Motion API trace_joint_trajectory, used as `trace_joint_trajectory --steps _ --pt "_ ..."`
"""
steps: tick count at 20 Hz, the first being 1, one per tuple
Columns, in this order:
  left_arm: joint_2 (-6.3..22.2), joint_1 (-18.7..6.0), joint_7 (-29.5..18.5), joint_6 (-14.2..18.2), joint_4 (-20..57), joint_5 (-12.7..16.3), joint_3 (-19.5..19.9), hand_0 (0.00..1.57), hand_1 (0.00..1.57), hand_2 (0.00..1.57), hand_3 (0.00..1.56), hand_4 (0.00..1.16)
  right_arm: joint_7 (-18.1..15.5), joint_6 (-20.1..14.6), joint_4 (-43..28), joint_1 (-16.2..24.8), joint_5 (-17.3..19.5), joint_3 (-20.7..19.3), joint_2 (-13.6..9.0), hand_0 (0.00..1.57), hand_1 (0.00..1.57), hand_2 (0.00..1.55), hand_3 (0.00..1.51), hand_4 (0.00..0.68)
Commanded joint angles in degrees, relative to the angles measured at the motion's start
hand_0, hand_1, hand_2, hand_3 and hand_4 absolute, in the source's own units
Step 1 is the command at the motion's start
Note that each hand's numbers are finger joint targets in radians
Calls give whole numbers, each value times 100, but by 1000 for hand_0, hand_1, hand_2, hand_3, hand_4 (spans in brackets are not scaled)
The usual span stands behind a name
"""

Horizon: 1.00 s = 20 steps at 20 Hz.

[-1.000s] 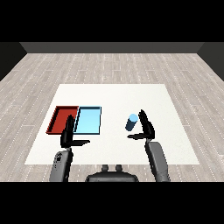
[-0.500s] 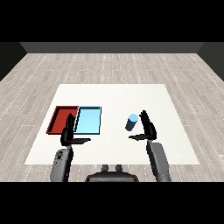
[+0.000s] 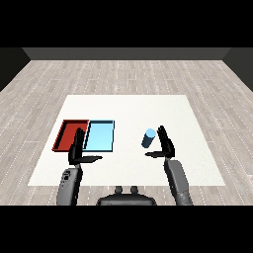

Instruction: Pick the blue can and put it in the blue box

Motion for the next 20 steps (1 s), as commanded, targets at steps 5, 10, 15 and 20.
trace_joint_trajectory --steps 5,10,15,20 --pt "109 504 -29 -125 -432 53 6 0 0 0 0 0 -103 -140 678 -168 -112 -186 114 0 0 0 0 0" --pt "-158 381 224 82 -522 1 -200 0 0 0 0 0 128 34 1115 -668 -339 -511 -226 0 0 0 0 0" --pt "-41 227 -11 138 -191 -173 -107 0 0 0 0 0 -64 -484 2293 -1575 -145 -564 40 0 0 0 0 0" --pt "64 -193 199 119 -121 -34 68 0 0 0 0 0 -557 -203 2735 -1451 -249 -572 0 0 0 0 0 0"
